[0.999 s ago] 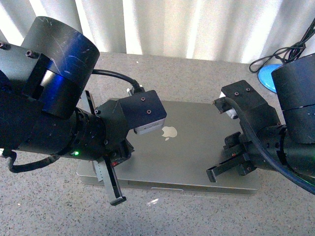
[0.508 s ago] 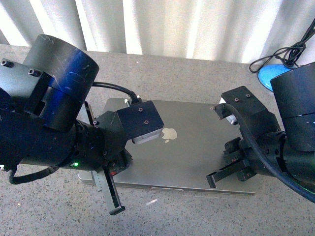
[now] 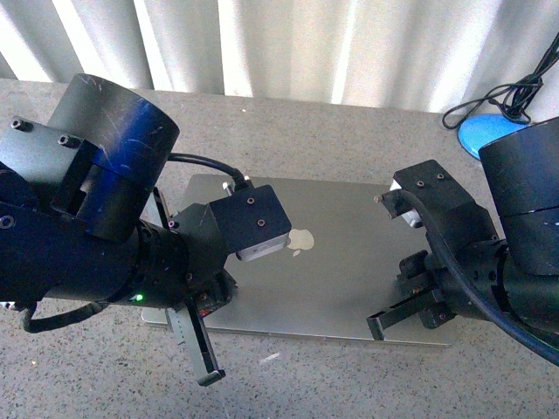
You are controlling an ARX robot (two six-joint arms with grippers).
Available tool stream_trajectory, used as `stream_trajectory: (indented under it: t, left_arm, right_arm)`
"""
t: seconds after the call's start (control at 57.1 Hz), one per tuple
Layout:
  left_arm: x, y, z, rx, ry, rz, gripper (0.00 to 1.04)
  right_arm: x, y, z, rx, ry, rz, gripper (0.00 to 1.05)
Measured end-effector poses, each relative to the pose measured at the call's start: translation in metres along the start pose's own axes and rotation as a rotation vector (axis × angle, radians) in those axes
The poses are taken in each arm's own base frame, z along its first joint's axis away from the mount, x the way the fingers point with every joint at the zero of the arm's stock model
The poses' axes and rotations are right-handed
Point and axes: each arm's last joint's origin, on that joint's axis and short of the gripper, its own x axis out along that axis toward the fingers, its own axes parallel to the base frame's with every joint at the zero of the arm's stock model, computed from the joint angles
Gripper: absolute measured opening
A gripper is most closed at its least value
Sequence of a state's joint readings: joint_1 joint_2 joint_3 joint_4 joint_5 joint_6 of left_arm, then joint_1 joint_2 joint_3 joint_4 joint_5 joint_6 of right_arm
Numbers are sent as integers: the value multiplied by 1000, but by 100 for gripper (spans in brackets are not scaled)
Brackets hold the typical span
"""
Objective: Close laptop
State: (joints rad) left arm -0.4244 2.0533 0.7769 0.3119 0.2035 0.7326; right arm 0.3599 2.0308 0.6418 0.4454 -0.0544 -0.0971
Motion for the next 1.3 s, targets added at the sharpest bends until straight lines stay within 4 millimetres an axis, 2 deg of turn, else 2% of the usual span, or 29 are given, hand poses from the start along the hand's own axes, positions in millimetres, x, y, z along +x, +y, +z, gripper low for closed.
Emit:
stream_trajectory:
  t: [0.596,0.718,0.788,0.894,0.929,0.981,1.069,1.191,1.296]
  left_arm:
    - [2,2,-6,-74,-39,7,4]
    - [-5,8,-6,-150,-80,37,4]
    - [-17,17,-3,-228,-138,100,4]
    - [-40,33,4,-326,-239,217,4]
    - [-57,43,7,-400,-302,299,4]
    - [-70,50,8,-465,-355,341,4]
    - [-112,65,5,-594,-480,485,4]
    - [-172,76,-16,-823,-592,674,4]
    - [-213,77,-39,-980,-658,814,4]
  right_arm:
    - [0,-2,0,4,10,-8,1]
    - [-6,-5,6,24,-15,-26,1]
    - [-12,-9,12,48,-43,-37,1]
    - [-30,-19,27,97,-123,-89,1]
    - [-37,-22,32,112,-151,-108,1]
    - [-48,-27,40,132,-192,-135,1]
    - [-75,-36,56,169,-297,-205,1]
    - [-113,-44,71,216,-425,-306,1]
    - [-133,-45,74,236,-486,-346,3]
